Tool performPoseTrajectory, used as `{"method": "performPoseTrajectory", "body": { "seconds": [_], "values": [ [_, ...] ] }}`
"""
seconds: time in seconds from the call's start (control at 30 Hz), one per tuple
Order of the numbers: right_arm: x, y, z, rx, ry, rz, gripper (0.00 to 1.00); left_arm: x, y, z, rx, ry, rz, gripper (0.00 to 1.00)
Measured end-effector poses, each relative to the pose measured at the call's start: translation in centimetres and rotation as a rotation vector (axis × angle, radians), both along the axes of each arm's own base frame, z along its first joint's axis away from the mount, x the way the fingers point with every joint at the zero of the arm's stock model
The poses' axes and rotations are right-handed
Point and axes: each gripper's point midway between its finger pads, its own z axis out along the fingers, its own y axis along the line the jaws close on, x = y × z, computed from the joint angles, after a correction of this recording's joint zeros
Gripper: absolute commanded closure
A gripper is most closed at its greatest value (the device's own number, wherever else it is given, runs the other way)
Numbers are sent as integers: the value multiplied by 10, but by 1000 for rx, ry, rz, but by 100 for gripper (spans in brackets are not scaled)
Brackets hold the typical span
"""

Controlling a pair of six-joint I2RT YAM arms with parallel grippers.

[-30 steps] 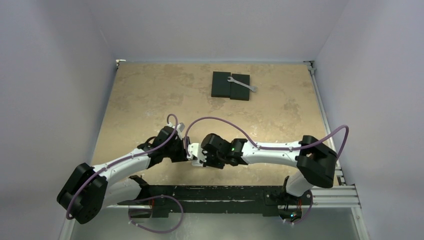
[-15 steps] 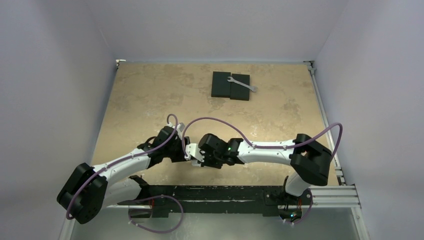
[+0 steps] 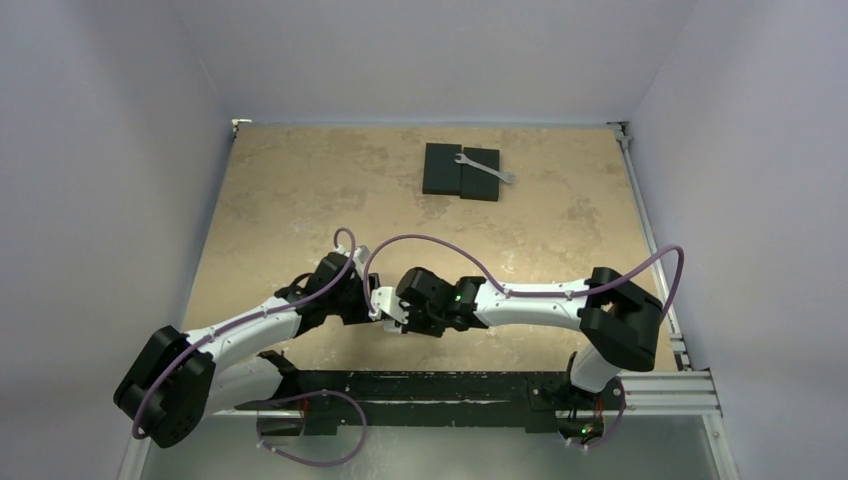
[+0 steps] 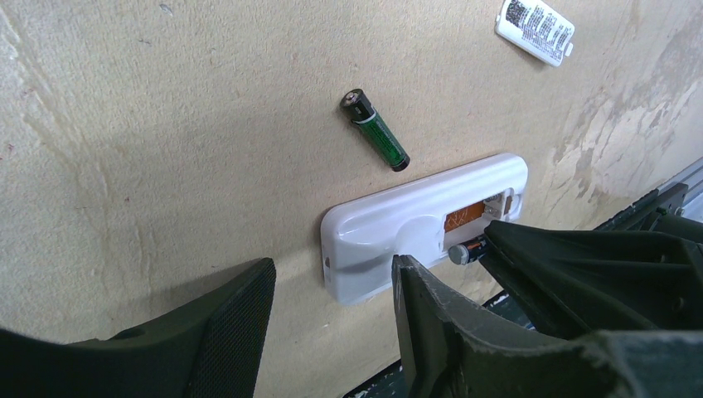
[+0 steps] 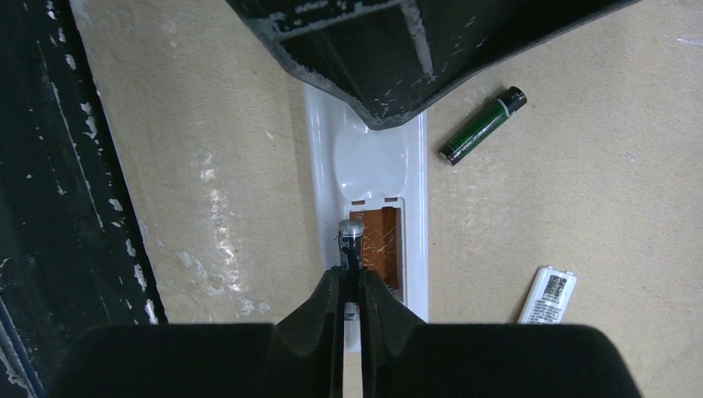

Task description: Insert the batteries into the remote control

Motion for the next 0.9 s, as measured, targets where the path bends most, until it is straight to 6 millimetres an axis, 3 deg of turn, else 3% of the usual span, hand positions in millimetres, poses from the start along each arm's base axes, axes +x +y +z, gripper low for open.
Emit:
{"method": "performPoseTrajectory", "body": {
  "seconds": [0.27, 0.9],
  "values": [
    [3, -1, 0, -6, -14, -9, 86, 0, 0, 0, 0, 0, 0, 47],
    [5, -3, 0, -11, -26, -20, 73, 0, 0, 0, 0, 0, 0, 47]
  ]
}}
